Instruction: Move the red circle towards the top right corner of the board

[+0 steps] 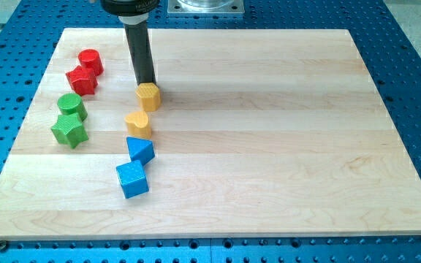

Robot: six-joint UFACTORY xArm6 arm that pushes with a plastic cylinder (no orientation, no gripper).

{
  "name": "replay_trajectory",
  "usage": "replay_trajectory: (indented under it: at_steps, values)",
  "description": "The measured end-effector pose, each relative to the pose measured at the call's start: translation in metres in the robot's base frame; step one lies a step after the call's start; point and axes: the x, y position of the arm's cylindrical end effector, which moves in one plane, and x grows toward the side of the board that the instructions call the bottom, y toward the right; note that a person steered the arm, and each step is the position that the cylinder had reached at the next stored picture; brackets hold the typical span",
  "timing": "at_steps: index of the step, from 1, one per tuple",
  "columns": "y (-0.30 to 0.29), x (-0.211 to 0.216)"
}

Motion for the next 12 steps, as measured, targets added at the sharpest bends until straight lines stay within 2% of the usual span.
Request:
replay_trajectory:
  at_steps: [1, 2, 3, 4, 5, 6, 7, 8, 9, 11, 12]
  values:
    - [-0.005, 0.007]
    - [-0.018, -0.039]
    - [-0.044, -0.128]
    - [-0.134, -0.104]
    - [-0.156, -0.055]
    - [-0.124, -0.032]
    - [-0.019, -0.034]
    - [-0.07, -0.044]
    - [-0.099, -0.076]
    - [0.156, -0.083]
    - [0.219, -0.074]
